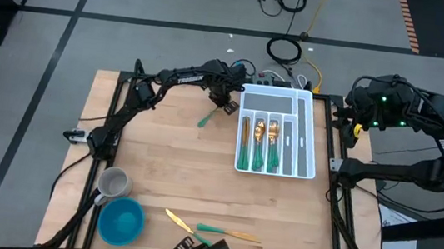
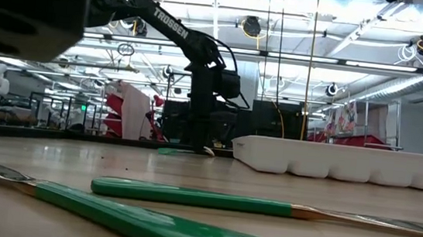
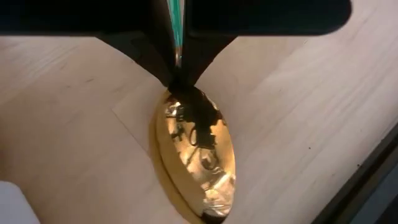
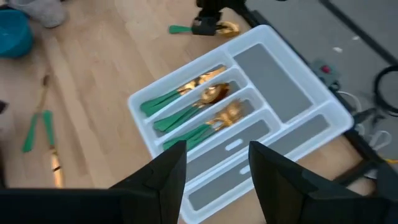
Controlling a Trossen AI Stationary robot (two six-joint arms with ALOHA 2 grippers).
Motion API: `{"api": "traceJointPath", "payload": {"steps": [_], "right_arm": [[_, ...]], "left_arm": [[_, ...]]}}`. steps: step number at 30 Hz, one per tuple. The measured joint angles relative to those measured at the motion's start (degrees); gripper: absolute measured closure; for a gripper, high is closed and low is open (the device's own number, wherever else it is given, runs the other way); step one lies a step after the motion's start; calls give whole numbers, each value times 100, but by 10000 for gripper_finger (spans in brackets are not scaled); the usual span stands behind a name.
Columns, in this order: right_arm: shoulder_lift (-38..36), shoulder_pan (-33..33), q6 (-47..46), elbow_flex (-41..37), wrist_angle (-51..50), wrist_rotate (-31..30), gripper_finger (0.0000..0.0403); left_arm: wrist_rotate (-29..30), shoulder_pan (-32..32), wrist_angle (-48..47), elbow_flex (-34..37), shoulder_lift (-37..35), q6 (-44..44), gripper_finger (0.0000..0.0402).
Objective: Sort silverware
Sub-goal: Put the green spoon into the white cutlery tray
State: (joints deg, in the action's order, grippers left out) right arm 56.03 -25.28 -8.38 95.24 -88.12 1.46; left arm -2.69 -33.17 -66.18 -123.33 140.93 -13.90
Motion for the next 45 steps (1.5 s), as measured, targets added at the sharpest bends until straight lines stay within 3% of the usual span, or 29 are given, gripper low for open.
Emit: {"api": "traceJointPath", "payload": {"steps": [15, 25, 29, 33, 36, 39, 45], "right_arm": [[0, 2, 122, 0, -4, 179, 236], [2, 2, 442, 0, -2, 52, 236], [2, 0, 502, 0, -2, -255, 236], [0, 0, 770, 0, 117, -115, 236], [0, 0, 900, 0, 511, 92, 236], [26, 4, 949, 0, 1046, 326, 236], [265, 0, 181, 0, 2114, 179, 236]], "left_arm": [[-12, 171, -701, 23, -250, 79, 401], [-227, 454, -760, 15, -1370, 164, 402], [-401, 702, -581, 11, -1962, 445, 402], [-302, 1074, -279, 12, -2584, 819, 402], [276, 1461, -54, 7, -2969, 1056, 402], [1224, 1920, 140, 9, -3188, 1404, 401], [3922, 2758, 198, 9, -3267, 2155, 401]]}}
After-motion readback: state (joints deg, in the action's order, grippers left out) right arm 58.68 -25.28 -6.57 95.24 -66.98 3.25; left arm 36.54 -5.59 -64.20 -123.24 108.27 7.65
